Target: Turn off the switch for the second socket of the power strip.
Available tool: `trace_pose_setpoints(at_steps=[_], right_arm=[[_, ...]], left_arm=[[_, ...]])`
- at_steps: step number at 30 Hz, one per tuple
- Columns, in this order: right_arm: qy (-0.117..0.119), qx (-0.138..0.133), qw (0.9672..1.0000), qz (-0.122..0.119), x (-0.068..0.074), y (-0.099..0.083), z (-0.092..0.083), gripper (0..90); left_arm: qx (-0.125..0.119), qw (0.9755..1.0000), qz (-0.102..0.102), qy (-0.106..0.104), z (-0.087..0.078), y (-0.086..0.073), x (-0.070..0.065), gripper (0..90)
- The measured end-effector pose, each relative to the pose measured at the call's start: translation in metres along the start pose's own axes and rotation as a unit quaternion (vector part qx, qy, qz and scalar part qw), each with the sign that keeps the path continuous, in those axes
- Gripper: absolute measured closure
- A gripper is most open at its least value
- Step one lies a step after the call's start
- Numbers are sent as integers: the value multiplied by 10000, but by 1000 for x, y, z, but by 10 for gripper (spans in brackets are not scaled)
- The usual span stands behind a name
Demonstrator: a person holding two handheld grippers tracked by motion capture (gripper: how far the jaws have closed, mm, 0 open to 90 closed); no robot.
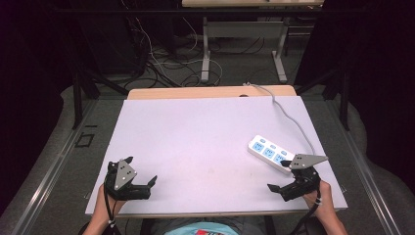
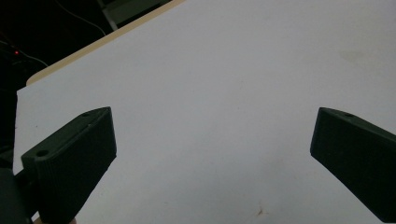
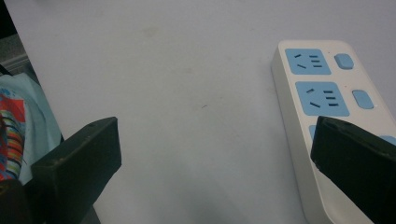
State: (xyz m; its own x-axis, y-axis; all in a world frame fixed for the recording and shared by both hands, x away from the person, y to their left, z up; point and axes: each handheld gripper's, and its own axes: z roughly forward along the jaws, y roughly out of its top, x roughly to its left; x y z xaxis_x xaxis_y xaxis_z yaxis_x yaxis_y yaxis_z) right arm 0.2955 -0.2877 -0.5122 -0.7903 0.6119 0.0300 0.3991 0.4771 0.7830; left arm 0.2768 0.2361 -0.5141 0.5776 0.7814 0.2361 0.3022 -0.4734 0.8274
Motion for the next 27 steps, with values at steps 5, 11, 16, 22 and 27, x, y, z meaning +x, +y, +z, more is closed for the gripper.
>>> trace_pose_setpoints(at_steps=[5,11,16,22,27], right_arm=[[-56,-70,9999,-44,2,0,1,14],[-32,30,9999,-90,1,2,2,14],[-101,41,9998,-151,2,3,4,14],[-133,67,9996,-226,-1,7,4,14],[-160,105,9997,-143,-4,9,2,14]], left_arm=[[-32,10000,34,27,0,0,0,1],[-10,10000,4,7,2,-1,0,1],[-15,10000,47,30,1,0,0,2],[12,9999,118,45,1,0,0,2],[-60,9999,133,39,2,1,-2,2]])
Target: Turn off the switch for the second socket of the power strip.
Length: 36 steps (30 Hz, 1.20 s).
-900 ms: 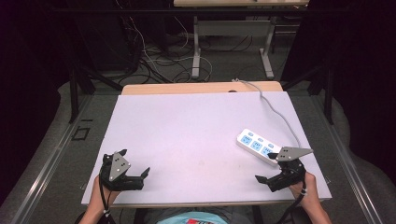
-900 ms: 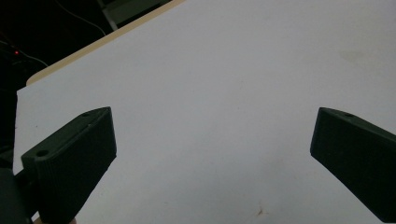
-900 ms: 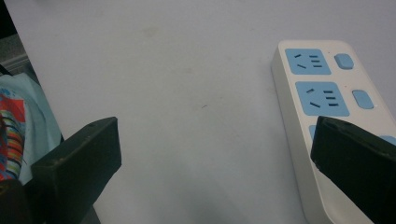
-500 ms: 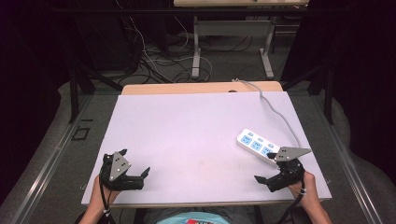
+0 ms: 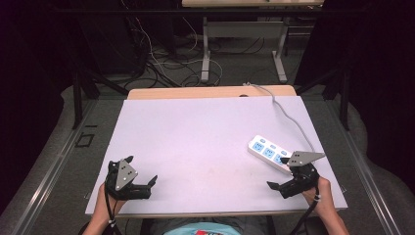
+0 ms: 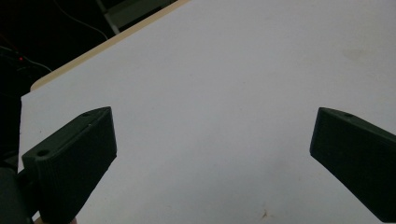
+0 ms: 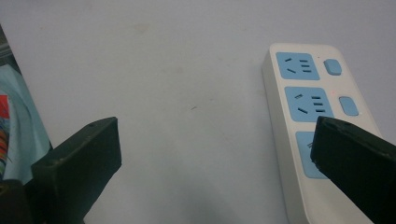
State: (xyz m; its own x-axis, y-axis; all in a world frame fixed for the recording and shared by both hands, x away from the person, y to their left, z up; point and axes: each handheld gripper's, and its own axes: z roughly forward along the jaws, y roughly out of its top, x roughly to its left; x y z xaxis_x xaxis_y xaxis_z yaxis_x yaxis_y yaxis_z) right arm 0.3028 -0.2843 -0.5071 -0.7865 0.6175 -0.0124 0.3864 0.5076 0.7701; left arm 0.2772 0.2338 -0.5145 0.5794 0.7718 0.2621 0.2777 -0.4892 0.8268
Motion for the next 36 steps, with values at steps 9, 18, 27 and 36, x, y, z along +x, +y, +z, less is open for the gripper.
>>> trace_pose_setpoints(at_steps=[9,18,27,36], right_arm=[[-176,190,9997,11,-4,8,-1,16],[-260,192,9995,60,-10,13,1,15],[-335,202,9992,85,-17,21,2,14],[-334,247,9990,152,-26,30,4,16]], left_arm=[[6,10000,-27,0,2,0,-1,4],[45,10000,-18,23,2,0,0,4],[50,10000,-28,11,3,0,1,4],[43,10000,-34,11,3,0,1,3]])
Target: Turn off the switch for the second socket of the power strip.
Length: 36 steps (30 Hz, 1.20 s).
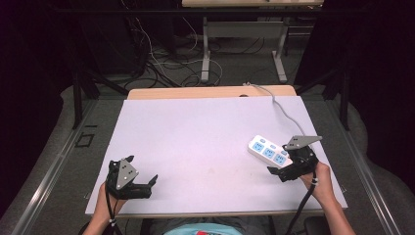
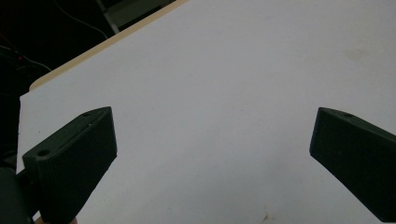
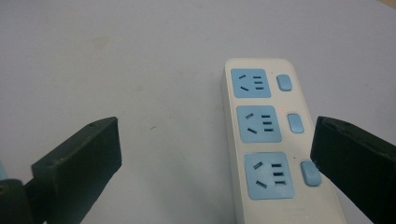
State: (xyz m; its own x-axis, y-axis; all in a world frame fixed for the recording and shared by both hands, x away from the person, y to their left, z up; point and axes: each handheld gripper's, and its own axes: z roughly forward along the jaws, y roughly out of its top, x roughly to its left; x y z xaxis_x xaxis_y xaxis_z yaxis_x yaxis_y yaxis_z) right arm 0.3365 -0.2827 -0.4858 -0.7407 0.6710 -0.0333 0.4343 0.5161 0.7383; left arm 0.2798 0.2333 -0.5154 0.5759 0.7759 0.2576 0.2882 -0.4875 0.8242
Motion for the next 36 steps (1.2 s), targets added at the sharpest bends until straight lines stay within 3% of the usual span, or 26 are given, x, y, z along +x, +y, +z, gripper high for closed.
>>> trace_pose_setpoints(at_steps=[9,36], right_arm=[[-8,171,9998,27,-10,8,6,16],[121,556,9975,409,-34,18,25,0]], left_arm=[[-12,10000,-15,-17,1,0,-1,3],[47,10000,-3,-59,3,0,-1,3]])
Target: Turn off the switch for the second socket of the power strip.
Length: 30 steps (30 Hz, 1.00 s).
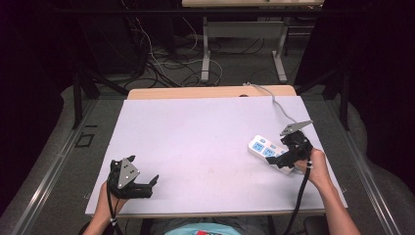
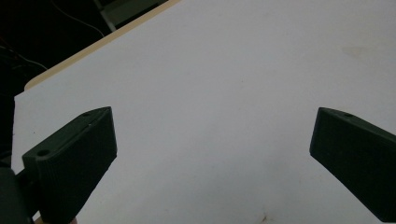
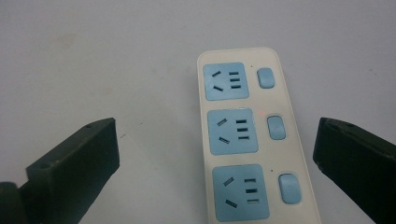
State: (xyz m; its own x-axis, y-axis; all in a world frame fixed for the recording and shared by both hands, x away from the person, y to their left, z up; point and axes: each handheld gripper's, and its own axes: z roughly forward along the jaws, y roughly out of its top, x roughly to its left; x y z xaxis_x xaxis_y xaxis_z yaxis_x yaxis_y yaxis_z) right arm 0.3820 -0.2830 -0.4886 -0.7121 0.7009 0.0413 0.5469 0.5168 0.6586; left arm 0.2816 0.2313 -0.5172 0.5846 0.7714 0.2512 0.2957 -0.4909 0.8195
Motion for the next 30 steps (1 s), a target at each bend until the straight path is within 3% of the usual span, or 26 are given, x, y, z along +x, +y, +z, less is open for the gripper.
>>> trace_pose_setpoints(at_steps=[9,30], right_arm=[[90,120,9998,126,-7,5,3,0],[133,110,9992,360,-26,14,7,0]], left_arm=[[7,10000,19,2,-1,0,1,3],[-22,10000,-47,-3,0,0,0,3]])
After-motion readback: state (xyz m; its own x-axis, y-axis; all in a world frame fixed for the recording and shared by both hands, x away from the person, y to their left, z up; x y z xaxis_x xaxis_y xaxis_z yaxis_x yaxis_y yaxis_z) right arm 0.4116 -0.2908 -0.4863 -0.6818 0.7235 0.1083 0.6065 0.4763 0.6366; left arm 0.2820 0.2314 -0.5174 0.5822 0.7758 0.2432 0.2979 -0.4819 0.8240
